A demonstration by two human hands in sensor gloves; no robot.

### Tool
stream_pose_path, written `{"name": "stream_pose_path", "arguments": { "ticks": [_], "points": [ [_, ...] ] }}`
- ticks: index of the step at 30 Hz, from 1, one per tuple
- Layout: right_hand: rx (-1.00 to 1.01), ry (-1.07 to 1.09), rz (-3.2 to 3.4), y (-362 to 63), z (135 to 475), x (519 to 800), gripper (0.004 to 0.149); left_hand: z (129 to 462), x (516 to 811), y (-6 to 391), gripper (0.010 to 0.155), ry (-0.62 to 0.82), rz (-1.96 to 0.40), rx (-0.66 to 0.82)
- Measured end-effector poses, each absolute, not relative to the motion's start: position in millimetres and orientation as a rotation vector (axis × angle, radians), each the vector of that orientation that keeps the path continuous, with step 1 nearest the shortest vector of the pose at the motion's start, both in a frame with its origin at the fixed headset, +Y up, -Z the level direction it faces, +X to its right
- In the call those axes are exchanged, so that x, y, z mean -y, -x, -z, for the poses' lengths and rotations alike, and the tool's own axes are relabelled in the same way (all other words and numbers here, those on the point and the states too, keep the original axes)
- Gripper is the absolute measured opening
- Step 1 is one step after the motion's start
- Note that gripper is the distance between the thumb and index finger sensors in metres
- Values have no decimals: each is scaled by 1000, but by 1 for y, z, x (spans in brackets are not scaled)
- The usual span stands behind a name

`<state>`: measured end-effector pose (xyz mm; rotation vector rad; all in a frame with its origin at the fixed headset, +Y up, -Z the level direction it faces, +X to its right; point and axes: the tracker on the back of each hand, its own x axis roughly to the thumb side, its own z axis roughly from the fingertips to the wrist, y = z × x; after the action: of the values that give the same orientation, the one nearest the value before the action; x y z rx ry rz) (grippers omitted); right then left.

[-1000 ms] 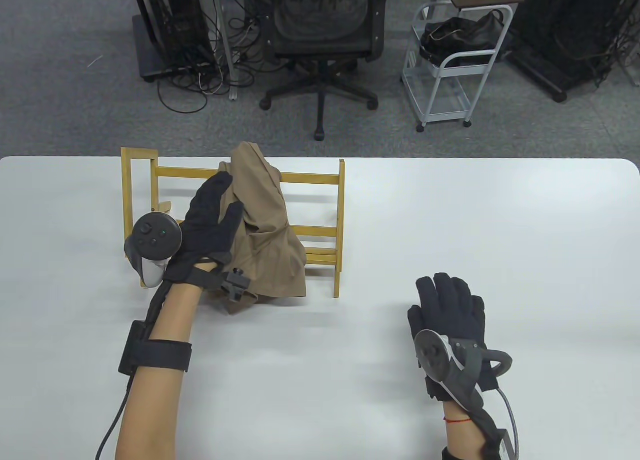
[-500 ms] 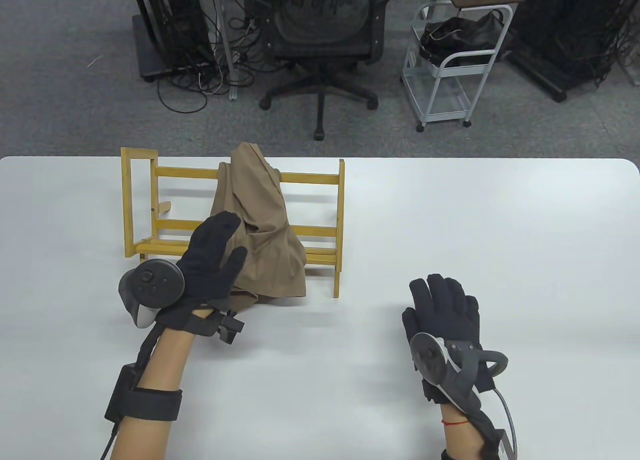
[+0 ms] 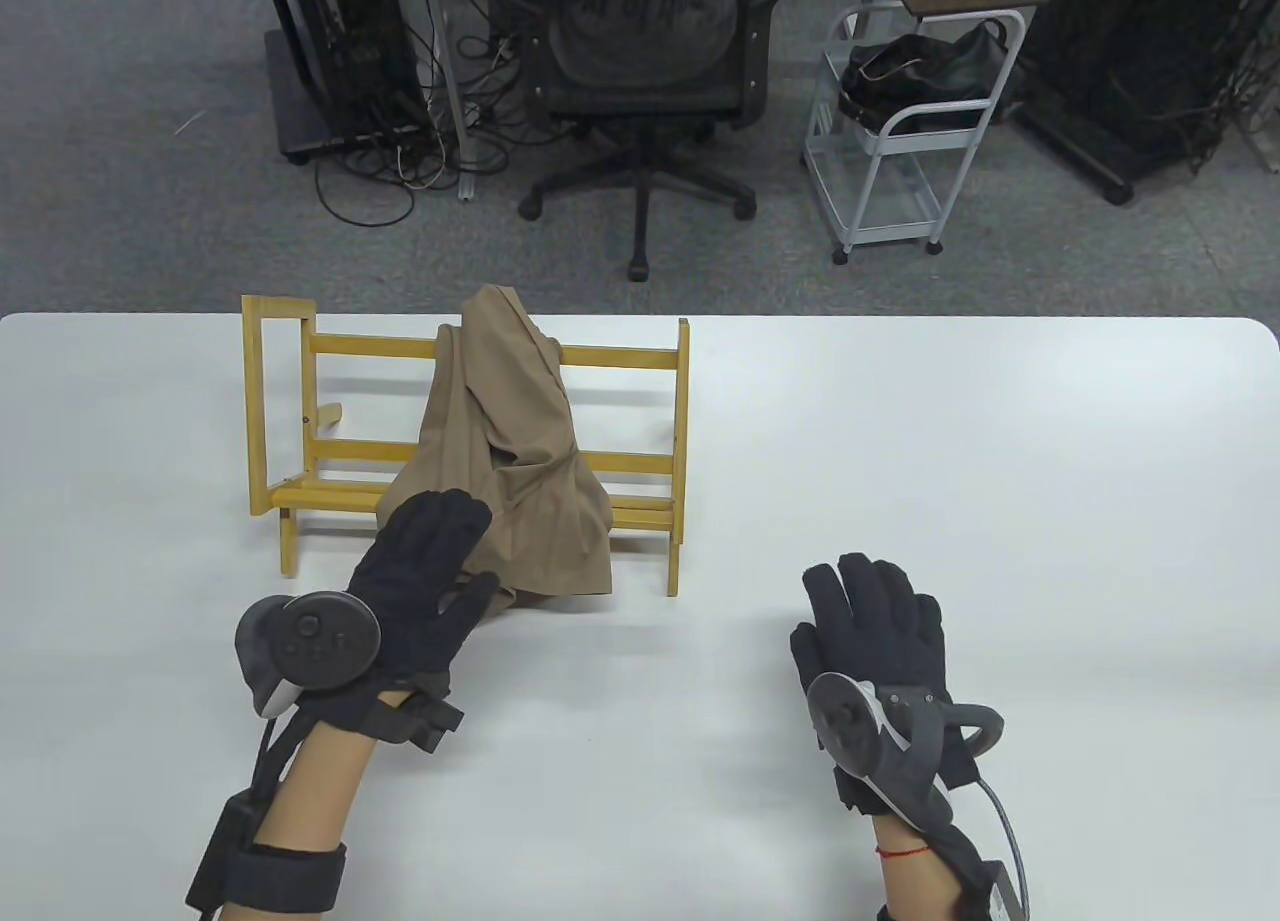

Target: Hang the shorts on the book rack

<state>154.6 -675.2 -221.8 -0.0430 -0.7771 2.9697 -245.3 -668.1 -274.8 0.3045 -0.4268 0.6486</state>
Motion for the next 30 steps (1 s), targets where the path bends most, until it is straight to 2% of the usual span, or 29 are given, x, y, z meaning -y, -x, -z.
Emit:
{"name": "stream_pose_path", "arguments": {
  "ticks": [8, 15, 30],
  "points": [
    [779, -37, -2960, -142, 217, 673, 56, 254, 676, 249, 63, -284, -569, 438],
    [774, -89, -2957, -133, 211, 671, 56, 235, 682, 246, 62, -320, -535, 509],
    [676, -214, -2966, -113, 208, 679, 56, 230, 695, 235, 61, -236, -489, 554]
  ]
}}
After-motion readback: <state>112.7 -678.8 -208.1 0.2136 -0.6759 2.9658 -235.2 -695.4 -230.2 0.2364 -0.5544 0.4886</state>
